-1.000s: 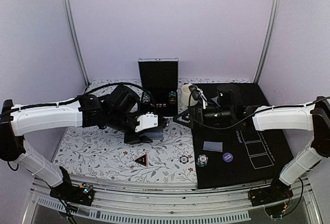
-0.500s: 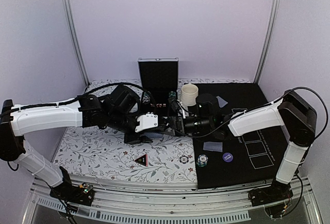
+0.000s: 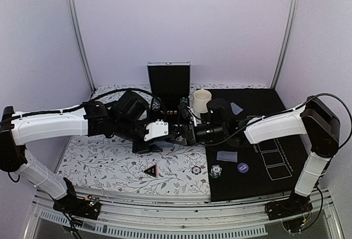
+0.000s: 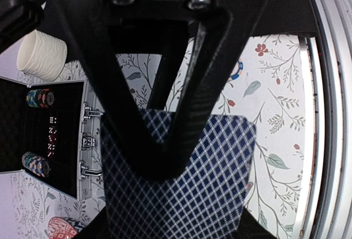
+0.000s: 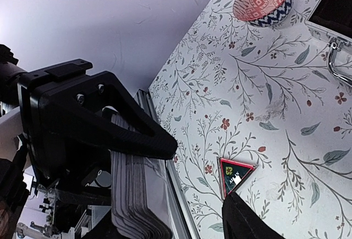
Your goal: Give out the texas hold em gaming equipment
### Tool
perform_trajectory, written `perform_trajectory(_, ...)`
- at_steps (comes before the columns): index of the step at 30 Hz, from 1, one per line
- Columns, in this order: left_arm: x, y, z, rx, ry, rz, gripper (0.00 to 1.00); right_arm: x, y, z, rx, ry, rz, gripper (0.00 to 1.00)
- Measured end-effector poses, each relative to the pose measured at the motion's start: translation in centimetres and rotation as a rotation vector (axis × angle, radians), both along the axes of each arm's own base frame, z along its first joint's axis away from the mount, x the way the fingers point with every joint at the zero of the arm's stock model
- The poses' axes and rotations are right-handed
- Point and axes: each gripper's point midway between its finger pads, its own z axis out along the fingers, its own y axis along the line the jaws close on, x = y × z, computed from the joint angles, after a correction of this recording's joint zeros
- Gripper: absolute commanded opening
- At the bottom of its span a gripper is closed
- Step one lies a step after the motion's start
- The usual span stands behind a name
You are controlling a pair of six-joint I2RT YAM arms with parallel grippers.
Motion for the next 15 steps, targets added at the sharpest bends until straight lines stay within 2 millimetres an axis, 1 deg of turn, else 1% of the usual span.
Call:
perform_trajectory(4,0.1,-0.1,0.1,-0.004,-0.007,0.003,0.51,0.0,-0.7,0.3,-0.034,-0.017,-0.019,0.49)
perform_trajectory(9,0.2,-0.1,0.2,-0.007,-0.012,0.004,0.51,0.0,-1.4,0.5,-0.071,-0.04,-0.032,0.36)
perform_trajectory(15,0.4,0.0,0.2,-0.004,-0.019,0.01,0.51,-0.2,-1.6,1.2,-0.094,-0.066,-0.029,0.2)
